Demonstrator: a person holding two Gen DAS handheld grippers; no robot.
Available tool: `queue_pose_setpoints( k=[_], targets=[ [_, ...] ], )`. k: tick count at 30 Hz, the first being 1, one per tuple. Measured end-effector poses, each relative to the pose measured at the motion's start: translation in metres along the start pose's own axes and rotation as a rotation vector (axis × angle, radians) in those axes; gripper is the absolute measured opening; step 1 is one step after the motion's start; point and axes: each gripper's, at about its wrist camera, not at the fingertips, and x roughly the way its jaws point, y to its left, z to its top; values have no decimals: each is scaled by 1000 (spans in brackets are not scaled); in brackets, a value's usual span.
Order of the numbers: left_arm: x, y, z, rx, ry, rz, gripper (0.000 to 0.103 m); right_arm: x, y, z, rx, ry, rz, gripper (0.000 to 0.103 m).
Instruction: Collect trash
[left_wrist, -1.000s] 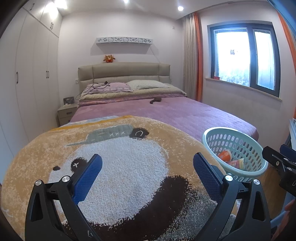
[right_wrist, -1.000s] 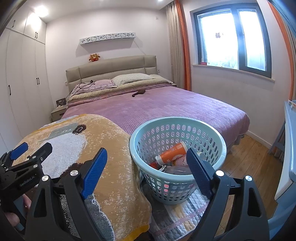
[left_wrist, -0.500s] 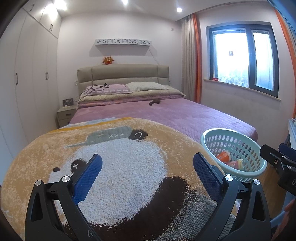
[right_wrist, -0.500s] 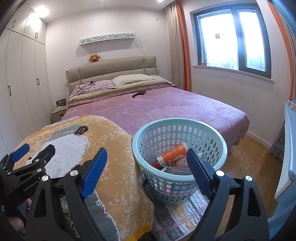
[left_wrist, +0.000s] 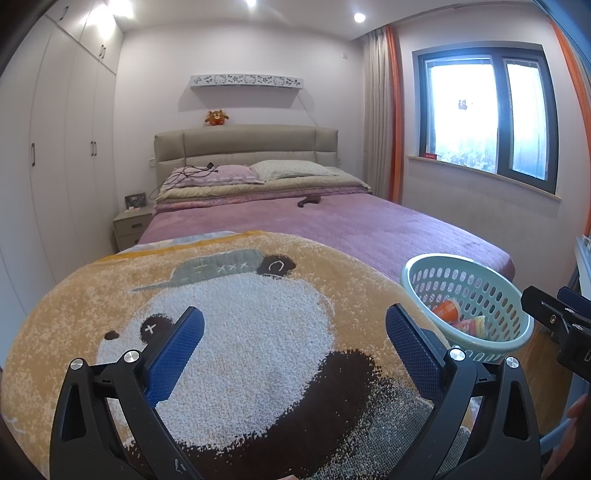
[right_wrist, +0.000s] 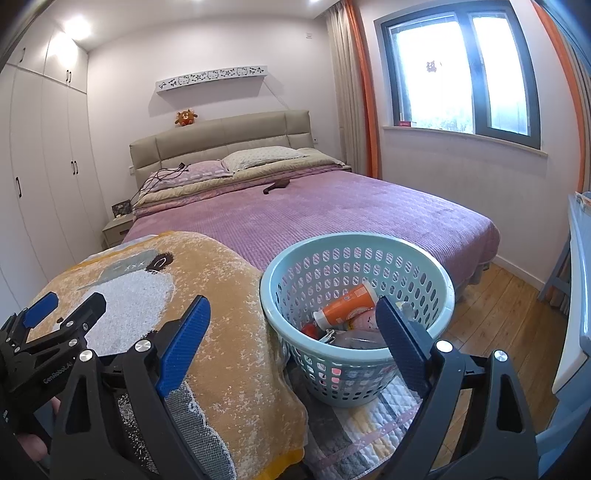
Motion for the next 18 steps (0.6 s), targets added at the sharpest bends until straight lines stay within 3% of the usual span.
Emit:
queue_pose_setpoints(
  k=[18],
  targets=[
    [0,-1,-1,5,-5,2,96,4,1,-4,6,12,-1,87]
  ],
)
